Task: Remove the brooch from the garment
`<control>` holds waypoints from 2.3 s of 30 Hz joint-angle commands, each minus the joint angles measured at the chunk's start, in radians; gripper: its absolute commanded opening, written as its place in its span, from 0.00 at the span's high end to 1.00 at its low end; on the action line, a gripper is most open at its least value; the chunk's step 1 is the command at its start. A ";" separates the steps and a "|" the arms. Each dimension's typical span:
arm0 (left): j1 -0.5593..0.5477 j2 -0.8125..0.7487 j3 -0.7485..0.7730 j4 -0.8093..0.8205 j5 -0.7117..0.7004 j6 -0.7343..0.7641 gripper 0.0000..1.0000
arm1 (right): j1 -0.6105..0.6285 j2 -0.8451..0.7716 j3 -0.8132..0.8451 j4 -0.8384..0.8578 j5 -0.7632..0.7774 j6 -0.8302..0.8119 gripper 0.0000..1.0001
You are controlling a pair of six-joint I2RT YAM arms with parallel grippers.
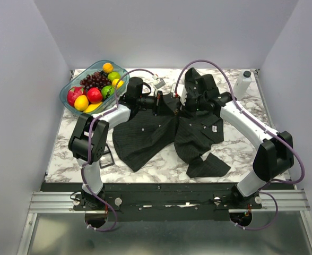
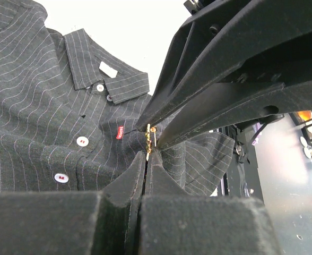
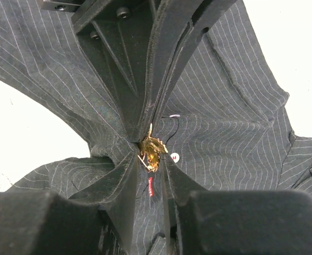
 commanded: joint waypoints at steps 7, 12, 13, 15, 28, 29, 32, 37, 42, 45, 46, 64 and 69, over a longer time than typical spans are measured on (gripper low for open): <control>0.001 0.013 0.031 0.022 0.019 -0.010 1.00 | 0.032 -0.035 -0.041 0.024 0.044 -0.072 0.73; 0.001 0.016 0.033 0.024 0.024 -0.013 1.00 | 0.046 -0.047 -0.062 0.044 0.062 -0.101 0.75; 0.001 0.016 0.034 0.025 0.028 -0.011 1.00 | 0.049 -0.049 -0.073 0.051 0.072 -0.104 0.75; 0.001 0.019 0.036 0.027 0.032 -0.014 1.00 | 0.057 -0.052 -0.081 0.073 0.078 -0.104 0.75; -0.014 0.035 0.065 0.016 0.062 -0.016 1.00 | 0.104 -0.092 -0.191 0.443 0.184 0.024 0.82; -0.014 0.035 0.067 0.007 0.061 -0.005 1.00 | 0.107 -0.087 -0.188 0.461 0.173 0.066 0.82; -0.019 0.035 0.074 -0.019 0.052 0.010 1.00 | 0.110 -0.070 -0.161 0.492 0.168 0.173 0.82; -0.019 0.027 0.070 -0.031 0.045 0.025 1.00 | 0.115 -0.044 -0.136 0.509 0.193 0.261 0.82; -0.017 0.001 0.074 -0.113 -0.017 0.088 1.00 | 0.112 -0.095 -0.082 0.434 0.185 0.301 0.74; -0.008 -0.011 0.065 -0.133 -0.050 0.105 1.00 | 0.100 -0.159 -0.030 0.354 0.142 0.345 0.68; -0.005 -0.011 0.064 -0.133 -0.054 0.105 1.00 | 0.098 -0.174 -0.024 0.347 0.145 0.354 0.66; 0.014 -0.115 -0.073 0.099 -0.131 -0.025 1.00 | -0.035 -0.170 -0.066 0.172 0.029 0.347 0.67; 0.014 -0.160 -0.151 0.202 -0.195 -0.099 1.00 | -0.069 -0.118 -0.023 0.048 -0.091 0.249 0.75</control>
